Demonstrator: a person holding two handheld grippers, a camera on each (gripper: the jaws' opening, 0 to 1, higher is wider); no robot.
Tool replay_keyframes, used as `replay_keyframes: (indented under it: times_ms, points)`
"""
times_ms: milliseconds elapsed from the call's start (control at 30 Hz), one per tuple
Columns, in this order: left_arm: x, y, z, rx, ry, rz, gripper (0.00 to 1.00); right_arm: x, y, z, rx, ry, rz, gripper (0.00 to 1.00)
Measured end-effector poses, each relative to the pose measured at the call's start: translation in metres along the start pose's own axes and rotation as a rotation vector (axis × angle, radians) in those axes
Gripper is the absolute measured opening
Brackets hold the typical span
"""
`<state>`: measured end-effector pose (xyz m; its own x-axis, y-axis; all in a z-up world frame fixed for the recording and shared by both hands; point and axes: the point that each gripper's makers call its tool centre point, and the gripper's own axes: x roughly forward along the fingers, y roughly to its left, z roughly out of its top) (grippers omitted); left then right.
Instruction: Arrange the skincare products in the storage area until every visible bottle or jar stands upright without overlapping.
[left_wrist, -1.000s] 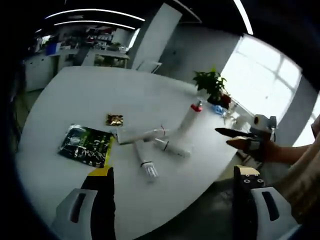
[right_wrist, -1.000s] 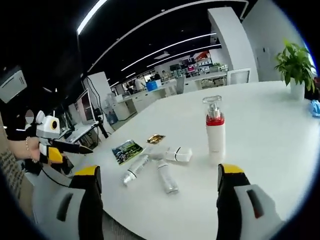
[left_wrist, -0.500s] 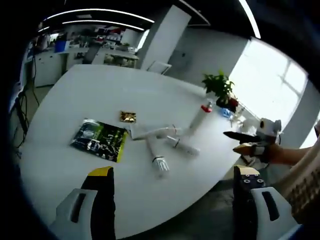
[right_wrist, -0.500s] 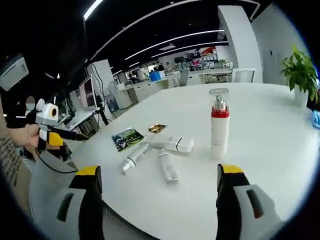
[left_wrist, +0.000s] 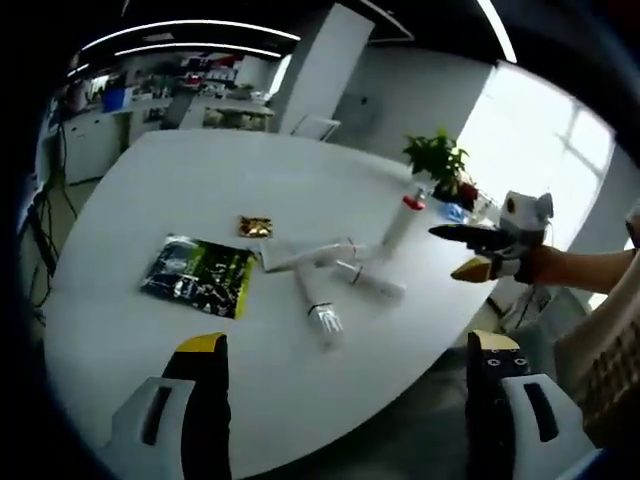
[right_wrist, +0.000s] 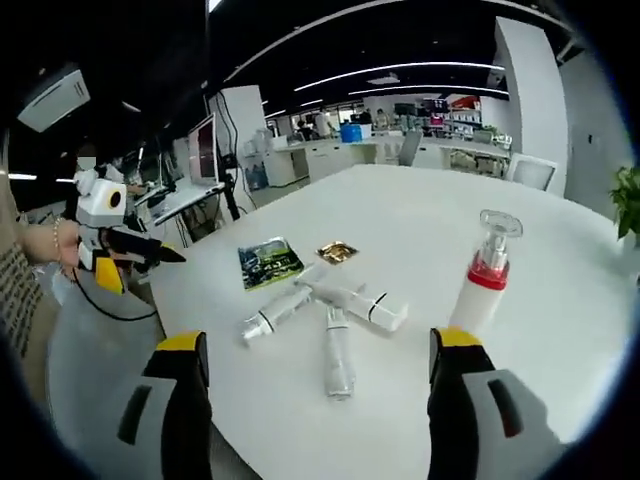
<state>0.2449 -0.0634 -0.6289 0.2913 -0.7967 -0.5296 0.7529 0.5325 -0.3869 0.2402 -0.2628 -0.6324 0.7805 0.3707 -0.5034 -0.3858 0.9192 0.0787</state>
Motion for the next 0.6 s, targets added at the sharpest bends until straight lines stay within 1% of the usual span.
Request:
replay_keyframes:
  times_ms: [67, 133, 167, 200, 233, 300, 333, 433, 500, 600]
  points:
    - [0.002, 0.002, 0.001, -0.009, -0.003, 0.002, 0.97, 0.009, -0.003, 0.007, -0.038, 0.011, 0.003, 0.86]
    - [0.003, 0.004, 0.001, -0.016, -0.007, 0.006, 0.97, 0.019, -0.003, 0.013, -0.062, 0.020, 0.031, 0.84]
    - [0.003, 0.005, 0.002, -0.018, -0.007, 0.006, 0.97, 0.020, -0.003, 0.014, -0.067, 0.024, 0.034, 0.83]
    - [0.005, 0.006, 0.002, -0.026, -0.006, 0.007, 0.97, 0.029, -0.005, 0.020, -0.125, 0.026, 0.048, 0.83]
    - [0.005, 0.006, 0.002, -0.028, -0.007, 0.005, 0.97, 0.031, -0.006, 0.021, -0.141, 0.031, 0.052, 0.82]
    - [0.007, 0.006, 0.004, -0.032, -0.011, 0.004, 0.97, 0.042, -0.004, 0.024, -0.199, 0.051, 0.081, 0.81]
    - [0.008, 0.006, 0.005, -0.038, -0.014, 0.002, 0.97, 0.049, -0.005, 0.026, -0.241, 0.063, 0.097, 0.80]
    - [0.011, 0.005, 0.008, -0.047, -0.020, -0.004, 0.97, 0.069, -0.006, 0.021, -0.305, 0.131, 0.147, 0.80]
    - [0.013, 0.006, 0.008, -0.048, -0.016, -0.002, 0.97, 0.083, -0.006, 0.018, -0.341, 0.165, 0.172, 0.77]
    - [0.015, 0.007, 0.008, -0.046, -0.010, -0.003, 0.97, 0.102, -0.011, 0.015, -0.353, 0.209, 0.193, 0.74]
